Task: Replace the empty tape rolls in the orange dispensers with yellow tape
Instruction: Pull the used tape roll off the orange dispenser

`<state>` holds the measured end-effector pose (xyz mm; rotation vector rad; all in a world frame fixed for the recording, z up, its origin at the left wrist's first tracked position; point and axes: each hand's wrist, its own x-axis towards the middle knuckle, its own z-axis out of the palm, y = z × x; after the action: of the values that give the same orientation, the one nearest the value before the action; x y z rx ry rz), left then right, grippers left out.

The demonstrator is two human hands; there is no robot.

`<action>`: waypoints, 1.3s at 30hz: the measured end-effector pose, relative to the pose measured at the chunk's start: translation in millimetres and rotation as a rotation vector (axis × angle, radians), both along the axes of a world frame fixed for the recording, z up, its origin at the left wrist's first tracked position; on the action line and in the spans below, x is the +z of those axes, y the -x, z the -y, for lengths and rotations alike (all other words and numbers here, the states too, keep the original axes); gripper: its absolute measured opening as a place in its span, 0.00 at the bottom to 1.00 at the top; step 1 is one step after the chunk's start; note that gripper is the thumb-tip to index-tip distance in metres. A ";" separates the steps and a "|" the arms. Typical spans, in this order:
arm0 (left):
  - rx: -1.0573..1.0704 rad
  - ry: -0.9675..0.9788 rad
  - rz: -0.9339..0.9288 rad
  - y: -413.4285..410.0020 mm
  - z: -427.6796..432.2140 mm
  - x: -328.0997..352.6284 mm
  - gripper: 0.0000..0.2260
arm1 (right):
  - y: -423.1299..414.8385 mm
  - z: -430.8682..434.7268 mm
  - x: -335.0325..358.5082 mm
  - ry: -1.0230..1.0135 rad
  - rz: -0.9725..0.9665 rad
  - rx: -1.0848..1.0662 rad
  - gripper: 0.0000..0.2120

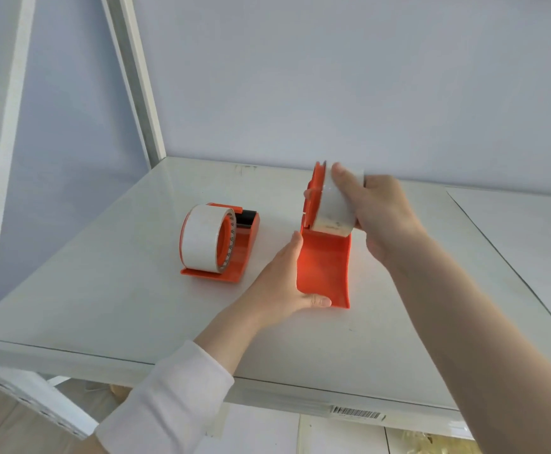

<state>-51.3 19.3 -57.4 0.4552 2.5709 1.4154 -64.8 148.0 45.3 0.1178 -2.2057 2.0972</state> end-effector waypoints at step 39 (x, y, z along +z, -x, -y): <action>0.384 -0.221 -0.313 -49.0 -19.4 -2.5 0.10 | -78.7 -59.3 -49.9 0.463 0.176 -0.425 0.10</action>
<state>-2.3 38.7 -59.9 0.2315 2.8755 1.9057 14.0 207.3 -4.5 -0.5349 -1.5672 2.3442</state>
